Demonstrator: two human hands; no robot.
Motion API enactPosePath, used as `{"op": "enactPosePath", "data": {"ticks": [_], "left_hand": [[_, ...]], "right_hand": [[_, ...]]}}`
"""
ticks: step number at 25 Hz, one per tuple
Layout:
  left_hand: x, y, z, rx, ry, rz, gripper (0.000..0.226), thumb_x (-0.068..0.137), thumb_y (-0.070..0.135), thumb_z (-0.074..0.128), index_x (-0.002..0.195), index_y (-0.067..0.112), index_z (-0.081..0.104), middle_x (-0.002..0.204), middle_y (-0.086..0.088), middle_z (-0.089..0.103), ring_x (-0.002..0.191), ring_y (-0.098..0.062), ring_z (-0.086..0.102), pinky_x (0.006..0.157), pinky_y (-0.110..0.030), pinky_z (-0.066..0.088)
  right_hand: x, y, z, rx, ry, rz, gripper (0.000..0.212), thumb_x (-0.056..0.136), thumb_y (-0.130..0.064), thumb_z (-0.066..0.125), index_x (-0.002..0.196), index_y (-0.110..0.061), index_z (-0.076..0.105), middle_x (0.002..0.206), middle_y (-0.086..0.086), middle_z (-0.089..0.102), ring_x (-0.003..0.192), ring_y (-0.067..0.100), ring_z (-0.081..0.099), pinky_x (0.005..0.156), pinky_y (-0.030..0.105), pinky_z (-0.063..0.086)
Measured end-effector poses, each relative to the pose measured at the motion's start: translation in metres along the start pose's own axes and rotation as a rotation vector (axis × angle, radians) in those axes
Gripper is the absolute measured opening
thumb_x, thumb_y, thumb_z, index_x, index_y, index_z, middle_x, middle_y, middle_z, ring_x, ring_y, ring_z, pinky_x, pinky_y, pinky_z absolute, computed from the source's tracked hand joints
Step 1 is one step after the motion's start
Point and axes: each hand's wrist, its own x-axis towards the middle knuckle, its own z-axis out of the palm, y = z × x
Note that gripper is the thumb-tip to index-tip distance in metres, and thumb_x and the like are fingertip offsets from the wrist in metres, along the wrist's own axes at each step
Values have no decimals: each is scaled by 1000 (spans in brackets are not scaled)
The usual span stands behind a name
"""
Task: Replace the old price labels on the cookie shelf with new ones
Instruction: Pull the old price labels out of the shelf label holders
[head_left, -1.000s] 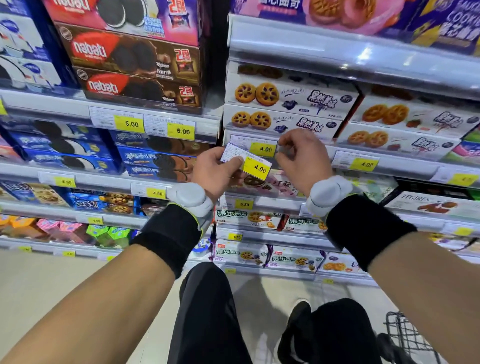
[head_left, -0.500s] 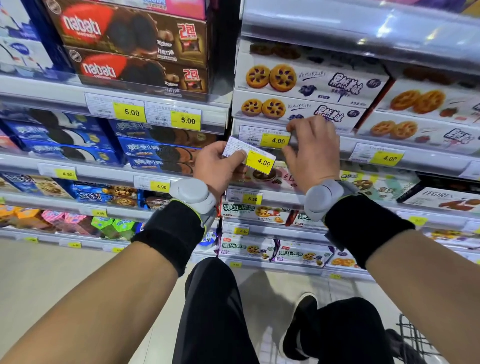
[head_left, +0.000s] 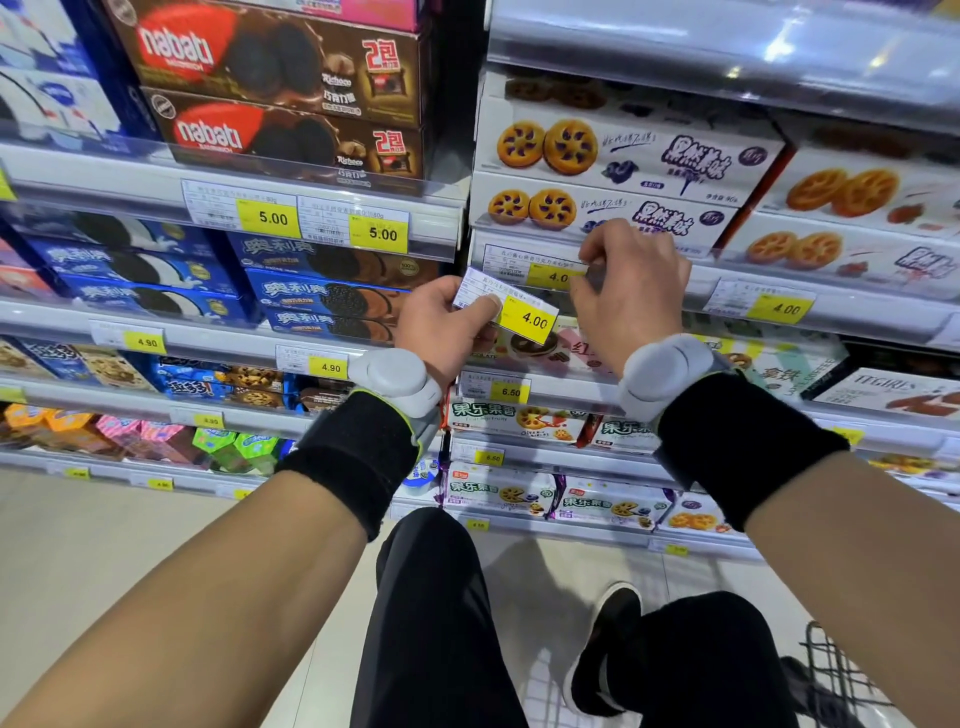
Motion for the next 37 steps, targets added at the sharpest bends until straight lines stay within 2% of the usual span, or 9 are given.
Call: {"op": "enactPosePath", "data": {"ticks": [4,7,9,15,18,22,26,31,37], "left_hand": [[-2,1,1,8,-1,6,11,85,8,65,79,17,66,67,-3,68,53,-19,59,59,-36,55],[-6,5,3,-5,-15,7,10,86,6,64,81,15,65,69,-5,67,49,-14,58,56,-32,54],[-9,8,5,-20,-22,11,9,86,5,63,82,13,65,69,-6,66,48,-13,58,53,-29,53],[-17,15,18,-96,-38,-11,7,88,3,61,83,8,62,62,-4,68,48,-15,63,57,-35,57],[-26,23,30,-169,-70,-22,6,89,2,59,85,6,61,69,-10,66,50,-17,63,55,-32,57],[-36,31,45,-220,-75,-18,14,89,0,59,77,8,61,56,3,65,51,-20,62,52,-29,56],[-41,34,58,-235,-84,-32,12,89,1,59,79,7,61,60,-3,63,53,-22,64,52,-28,55],[-46,35,74,-188,-117,-27,5,89,4,60,85,6,61,69,-9,61,59,-24,66,59,-32,58],[-52,39,97,-180,-165,-31,8,90,4,60,82,5,60,68,-9,61,59,-23,66,62,-35,60]], "right_hand": [[4,-1,-1,100,-57,50,13,89,-29,56,94,-25,67,98,-4,62,107,27,47,85,33,27],[10,0,-6,308,19,114,9,85,-22,60,85,-20,69,90,0,62,92,23,57,86,35,45],[11,1,-16,437,96,152,8,85,-18,60,85,-18,68,90,5,66,82,18,59,80,30,49],[-6,7,-29,595,17,187,6,87,-16,59,83,-19,63,71,-8,59,69,13,55,67,27,48],[-15,16,-36,607,15,194,7,87,-15,60,82,-20,61,70,-8,58,67,11,53,66,26,47],[-27,25,-46,574,18,228,6,83,-17,61,79,-20,63,70,-6,59,69,13,56,70,30,50],[-36,35,-55,562,41,249,5,80,-20,60,76,-21,64,67,-3,62,72,26,65,71,37,55],[-41,49,-68,606,78,250,8,84,-18,59,79,-22,64,69,-3,60,74,29,64,69,36,53],[-53,68,-78,546,70,262,9,88,-16,57,83,-17,64,66,-1,56,63,15,50,60,25,42]]}}
